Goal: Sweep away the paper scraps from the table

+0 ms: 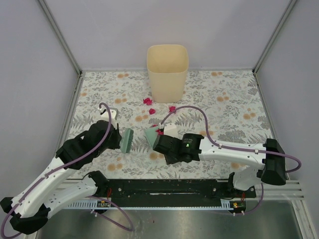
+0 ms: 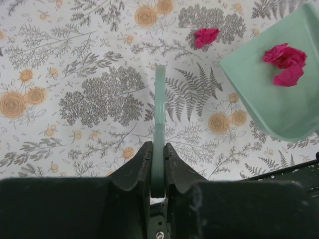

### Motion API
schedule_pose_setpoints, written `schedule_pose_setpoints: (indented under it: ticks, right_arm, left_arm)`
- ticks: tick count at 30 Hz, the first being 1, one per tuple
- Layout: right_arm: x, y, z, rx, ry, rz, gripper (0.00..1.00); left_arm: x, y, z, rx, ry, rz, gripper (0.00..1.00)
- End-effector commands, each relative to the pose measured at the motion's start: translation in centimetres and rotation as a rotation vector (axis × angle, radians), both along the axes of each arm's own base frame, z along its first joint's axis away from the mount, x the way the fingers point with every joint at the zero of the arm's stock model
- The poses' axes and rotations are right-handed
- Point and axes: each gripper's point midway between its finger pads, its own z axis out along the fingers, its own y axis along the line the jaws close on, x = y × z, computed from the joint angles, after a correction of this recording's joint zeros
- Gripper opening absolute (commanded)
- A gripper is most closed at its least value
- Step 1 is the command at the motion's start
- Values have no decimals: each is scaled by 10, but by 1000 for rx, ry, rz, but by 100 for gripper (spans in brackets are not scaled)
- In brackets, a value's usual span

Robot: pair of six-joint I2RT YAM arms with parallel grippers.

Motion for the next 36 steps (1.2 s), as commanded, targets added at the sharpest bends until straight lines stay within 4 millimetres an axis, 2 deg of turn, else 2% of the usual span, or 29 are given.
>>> schedule_pose_setpoints:
  ticks: [1,5,10,20,30,36]
  right_arm:
    - [15,15,26,-9,-75,30,0]
    - [28,29,43,-11,-97,52,0]
    - [50,41,53,-9,-88,64,0]
    - [109,52,80,17,-113,48,0]
    - [179,68,133,114,-198,35,0]
    - [213,81,169,169,-256,44,0]
  left_arm:
    - [15,-6,16,-71,-126,7,0]
    - [14,-3,18,-85,-143,16,0]
    - [14,1,20,-103,-165,38,0]
    - [13,3,19,-120,-178,51,0]
    - [12,4,19,-126,-182,52,0]
    - [12,5,18,-125,-184,60,0]
